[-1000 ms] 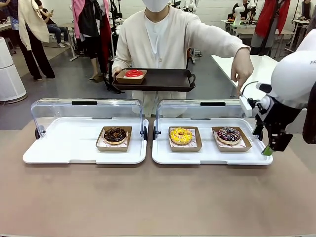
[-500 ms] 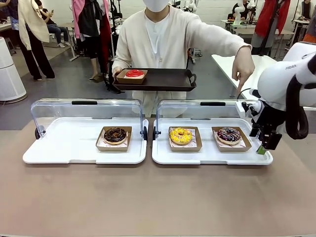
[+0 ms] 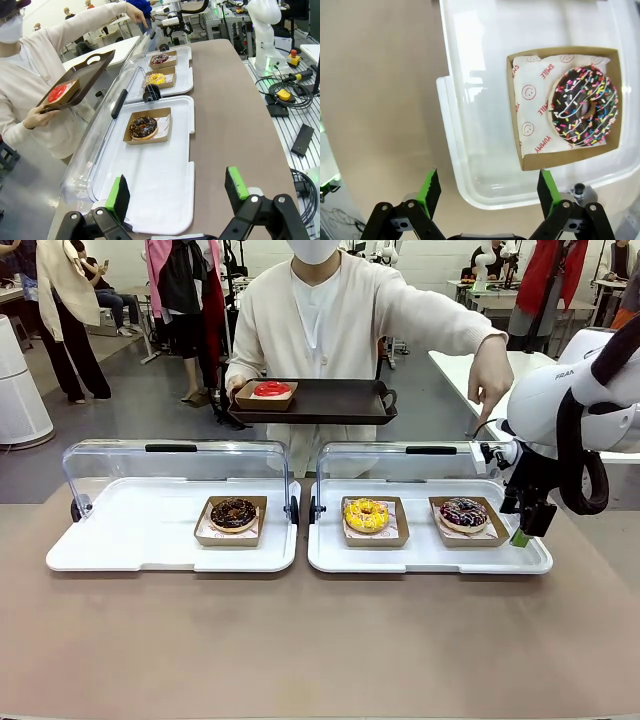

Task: Provide the desired donut to the person.
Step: Pick up and lift the Paper togo box containing the Donut pointed at by the person.

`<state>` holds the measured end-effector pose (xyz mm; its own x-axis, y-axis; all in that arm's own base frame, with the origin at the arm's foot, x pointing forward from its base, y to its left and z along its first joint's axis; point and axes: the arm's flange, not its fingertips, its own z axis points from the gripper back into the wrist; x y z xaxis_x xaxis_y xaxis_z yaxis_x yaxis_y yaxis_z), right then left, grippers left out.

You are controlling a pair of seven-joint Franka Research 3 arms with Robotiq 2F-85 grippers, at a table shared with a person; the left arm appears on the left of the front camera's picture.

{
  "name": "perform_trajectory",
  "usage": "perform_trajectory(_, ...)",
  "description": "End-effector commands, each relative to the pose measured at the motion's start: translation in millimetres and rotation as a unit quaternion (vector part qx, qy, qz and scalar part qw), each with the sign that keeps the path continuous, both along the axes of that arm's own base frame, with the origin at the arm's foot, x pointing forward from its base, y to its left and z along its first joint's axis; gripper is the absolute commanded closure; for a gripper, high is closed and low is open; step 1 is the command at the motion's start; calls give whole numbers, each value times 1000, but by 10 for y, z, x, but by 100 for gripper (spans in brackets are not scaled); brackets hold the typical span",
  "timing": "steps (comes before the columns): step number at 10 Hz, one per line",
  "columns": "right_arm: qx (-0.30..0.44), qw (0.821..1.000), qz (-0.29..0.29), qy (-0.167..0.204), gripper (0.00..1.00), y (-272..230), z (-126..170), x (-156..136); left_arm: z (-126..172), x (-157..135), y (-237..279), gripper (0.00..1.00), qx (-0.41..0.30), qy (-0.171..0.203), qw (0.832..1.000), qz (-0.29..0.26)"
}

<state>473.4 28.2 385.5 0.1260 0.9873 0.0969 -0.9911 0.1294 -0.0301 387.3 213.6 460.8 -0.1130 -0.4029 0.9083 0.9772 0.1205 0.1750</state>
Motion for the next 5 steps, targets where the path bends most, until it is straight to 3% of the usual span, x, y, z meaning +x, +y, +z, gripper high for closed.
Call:
perform_trajectory(1,6,1000,12,-2,0,-39,2,-15,14,-9,7,0,-1,-3,1000,0)
perform_trajectory(5,5,1000,18,-1,0,52,-168,14,14,-9,7,0,-1,-3,1000,0)
